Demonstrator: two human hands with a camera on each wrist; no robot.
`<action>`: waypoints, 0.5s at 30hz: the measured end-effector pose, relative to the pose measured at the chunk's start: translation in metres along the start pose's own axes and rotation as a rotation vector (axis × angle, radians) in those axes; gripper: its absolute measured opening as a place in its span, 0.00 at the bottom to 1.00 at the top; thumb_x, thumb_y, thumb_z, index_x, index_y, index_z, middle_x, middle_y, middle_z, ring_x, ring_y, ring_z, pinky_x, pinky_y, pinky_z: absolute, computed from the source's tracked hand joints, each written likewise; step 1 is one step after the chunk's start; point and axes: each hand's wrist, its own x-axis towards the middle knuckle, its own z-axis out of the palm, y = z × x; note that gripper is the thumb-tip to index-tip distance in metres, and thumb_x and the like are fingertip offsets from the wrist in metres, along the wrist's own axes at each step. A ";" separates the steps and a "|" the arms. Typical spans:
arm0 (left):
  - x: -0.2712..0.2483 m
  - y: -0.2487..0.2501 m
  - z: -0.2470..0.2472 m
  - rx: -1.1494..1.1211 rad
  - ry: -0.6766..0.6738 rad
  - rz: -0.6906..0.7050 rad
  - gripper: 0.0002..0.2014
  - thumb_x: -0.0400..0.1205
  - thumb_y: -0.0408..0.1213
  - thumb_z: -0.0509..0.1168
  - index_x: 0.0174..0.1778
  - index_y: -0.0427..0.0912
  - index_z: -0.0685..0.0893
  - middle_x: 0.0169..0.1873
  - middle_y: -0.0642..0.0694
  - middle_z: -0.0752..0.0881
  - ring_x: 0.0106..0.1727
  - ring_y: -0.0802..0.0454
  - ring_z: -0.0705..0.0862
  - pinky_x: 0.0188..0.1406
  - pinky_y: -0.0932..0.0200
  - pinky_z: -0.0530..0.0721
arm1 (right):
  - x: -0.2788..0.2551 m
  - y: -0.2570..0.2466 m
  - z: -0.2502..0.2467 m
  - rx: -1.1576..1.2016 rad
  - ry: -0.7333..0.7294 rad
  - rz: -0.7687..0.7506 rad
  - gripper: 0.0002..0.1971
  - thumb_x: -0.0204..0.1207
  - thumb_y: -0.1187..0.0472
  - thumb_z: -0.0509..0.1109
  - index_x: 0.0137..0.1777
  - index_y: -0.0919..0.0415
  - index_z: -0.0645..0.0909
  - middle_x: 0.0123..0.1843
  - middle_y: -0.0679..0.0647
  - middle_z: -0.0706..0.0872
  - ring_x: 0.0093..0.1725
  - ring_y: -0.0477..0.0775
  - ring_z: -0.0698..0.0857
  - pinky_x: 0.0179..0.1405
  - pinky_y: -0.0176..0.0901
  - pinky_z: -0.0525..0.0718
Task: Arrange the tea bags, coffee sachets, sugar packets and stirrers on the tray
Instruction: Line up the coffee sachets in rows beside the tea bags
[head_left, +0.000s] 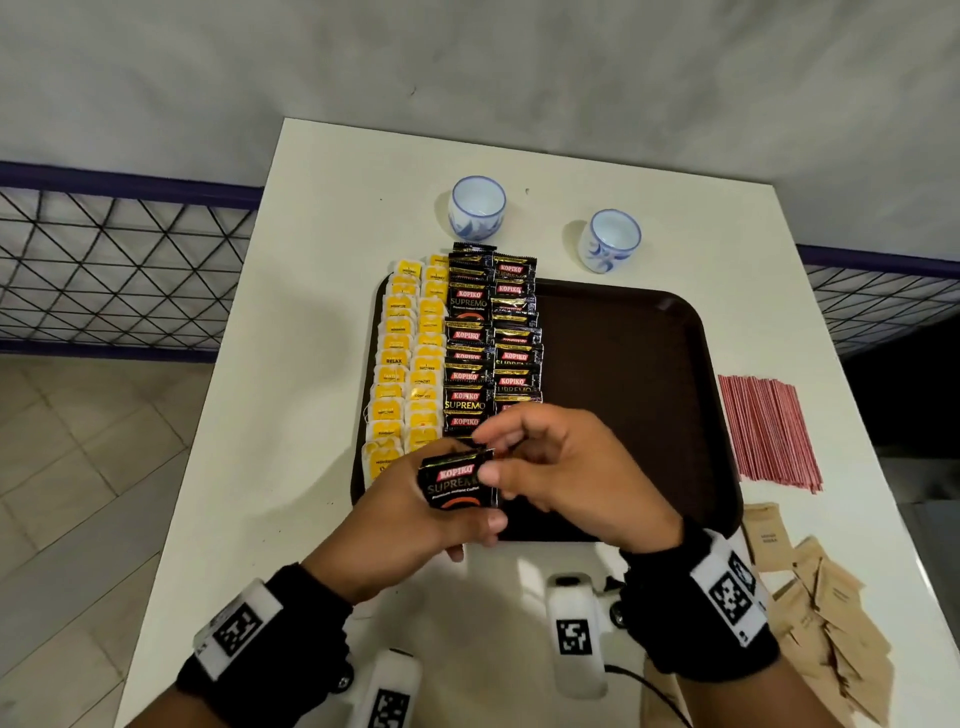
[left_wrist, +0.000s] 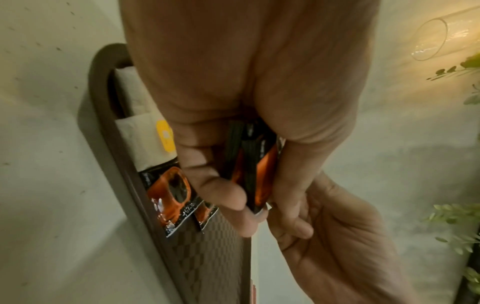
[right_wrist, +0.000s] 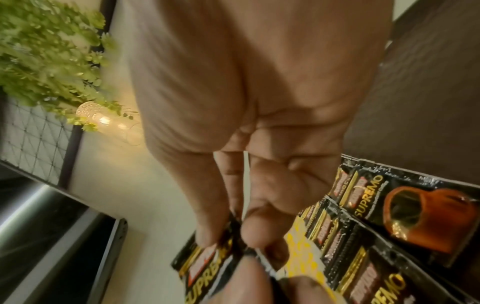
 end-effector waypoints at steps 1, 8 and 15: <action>0.002 0.001 0.001 0.008 -0.017 0.002 0.19 0.76 0.25 0.79 0.61 0.40 0.85 0.44 0.42 0.92 0.43 0.39 0.93 0.32 0.49 0.86 | -0.001 0.000 0.002 0.007 -0.003 -0.013 0.09 0.73 0.74 0.78 0.52 0.65 0.88 0.42 0.55 0.85 0.32 0.47 0.84 0.27 0.27 0.76; -0.005 0.001 -0.005 0.142 0.000 -0.019 0.22 0.70 0.36 0.83 0.60 0.50 0.88 0.48 0.50 0.93 0.47 0.54 0.92 0.39 0.56 0.88 | -0.013 0.004 -0.021 0.103 0.151 -0.009 0.03 0.72 0.76 0.77 0.43 0.71 0.87 0.27 0.60 0.84 0.25 0.50 0.81 0.20 0.35 0.72; -0.007 -0.002 0.008 0.174 0.056 0.103 0.15 0.77 0.30 0.79 0.58 0.48 0.91 0.53 0.55 0.93 0.59 0.59 0.90 0.59 0.65 0.86 | -0.024 0.011 -0.022 0.101 0.158 0.135 0.04 0.71 0.76 0.77 0.40 0.69 0.88 0.29 0.67 0.85 0.26 0.58 0.84 0.20 0.39 0.76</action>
